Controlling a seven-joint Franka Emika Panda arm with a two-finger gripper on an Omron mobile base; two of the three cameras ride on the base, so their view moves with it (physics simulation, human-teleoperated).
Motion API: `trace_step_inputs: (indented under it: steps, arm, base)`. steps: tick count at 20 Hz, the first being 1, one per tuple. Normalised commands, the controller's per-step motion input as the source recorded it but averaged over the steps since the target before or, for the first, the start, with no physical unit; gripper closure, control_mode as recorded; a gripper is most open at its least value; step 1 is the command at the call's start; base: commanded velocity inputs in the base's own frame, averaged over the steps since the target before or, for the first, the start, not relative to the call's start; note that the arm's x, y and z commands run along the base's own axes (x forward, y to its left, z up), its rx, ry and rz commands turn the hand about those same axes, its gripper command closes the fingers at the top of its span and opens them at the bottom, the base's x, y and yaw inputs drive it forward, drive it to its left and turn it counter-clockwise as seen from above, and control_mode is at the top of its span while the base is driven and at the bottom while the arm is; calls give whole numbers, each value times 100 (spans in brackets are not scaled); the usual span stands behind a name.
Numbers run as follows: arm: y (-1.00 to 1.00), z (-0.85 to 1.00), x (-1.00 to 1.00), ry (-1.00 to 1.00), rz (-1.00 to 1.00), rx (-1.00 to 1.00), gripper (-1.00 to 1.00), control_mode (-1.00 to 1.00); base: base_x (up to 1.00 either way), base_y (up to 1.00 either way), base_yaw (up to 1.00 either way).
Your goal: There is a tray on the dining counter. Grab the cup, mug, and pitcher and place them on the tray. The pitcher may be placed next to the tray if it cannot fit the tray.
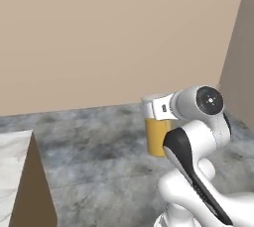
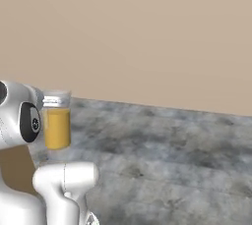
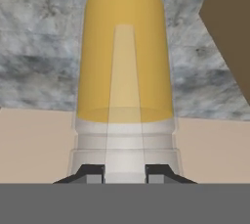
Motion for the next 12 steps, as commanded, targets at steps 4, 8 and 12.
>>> trace_step_inputs:
  steps: [4,8,12]
  arm:
    - [0,0,0,0,0,0,100,100]
    - [0,0,0,0,0,0,100,100]
    - [0,0,0,0,0,0,100,100]
  base:
    - [78,-60,9]
    - [78,-56,3]
    - [85,-38,1]
